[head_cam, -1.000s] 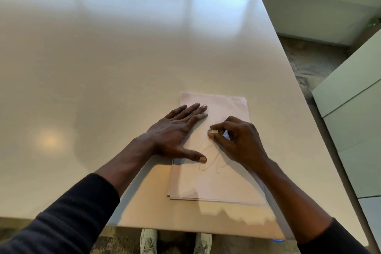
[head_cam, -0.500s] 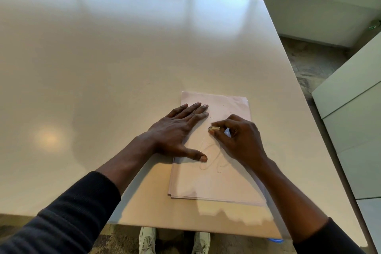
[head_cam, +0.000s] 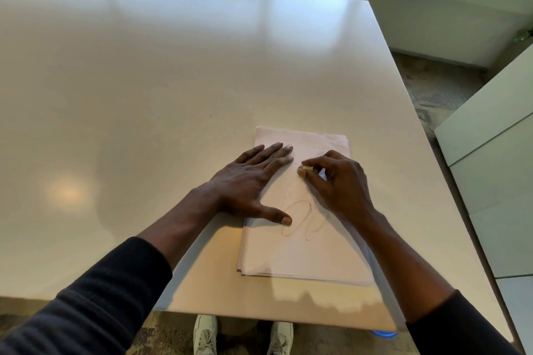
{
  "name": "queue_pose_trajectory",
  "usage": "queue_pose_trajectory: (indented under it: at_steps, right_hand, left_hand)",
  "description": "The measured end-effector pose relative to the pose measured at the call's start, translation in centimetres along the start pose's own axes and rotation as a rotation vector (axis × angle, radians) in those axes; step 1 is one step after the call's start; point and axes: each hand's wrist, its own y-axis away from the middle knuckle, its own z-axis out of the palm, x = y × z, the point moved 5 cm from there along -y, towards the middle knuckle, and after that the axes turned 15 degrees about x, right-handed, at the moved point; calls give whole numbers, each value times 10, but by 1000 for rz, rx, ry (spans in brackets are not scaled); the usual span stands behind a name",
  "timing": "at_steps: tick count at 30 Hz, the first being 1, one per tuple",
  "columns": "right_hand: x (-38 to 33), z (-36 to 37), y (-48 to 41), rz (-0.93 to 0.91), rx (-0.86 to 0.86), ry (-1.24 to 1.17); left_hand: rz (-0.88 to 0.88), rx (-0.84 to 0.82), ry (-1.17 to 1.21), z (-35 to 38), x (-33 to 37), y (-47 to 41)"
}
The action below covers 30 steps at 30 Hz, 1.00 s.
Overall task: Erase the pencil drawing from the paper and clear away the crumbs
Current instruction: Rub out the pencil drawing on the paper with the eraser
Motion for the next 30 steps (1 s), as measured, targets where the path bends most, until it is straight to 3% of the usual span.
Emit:
queue_pose_trajectory:
  at_steps: [7,13,19,26,30]
  right_hand:
    - [-17,4,19,-112,-138,-115]
    - [-9,3,10,-44,-28,-41]
    - [-25,7,26,-165,-226,-171]
    - [-3,1,11,-64,-92,-88]
    - [-21,3,27,-146,-229,-241]
  left_hand:
    - [5,14,2,-1,0,0]
    - [-3,13,9,-2,0,1]
    - [-1,12,19,-1,-1,1]
    - [-16,5,12,-1,0,1]
    - [-8,5,20,-1,-1,1]
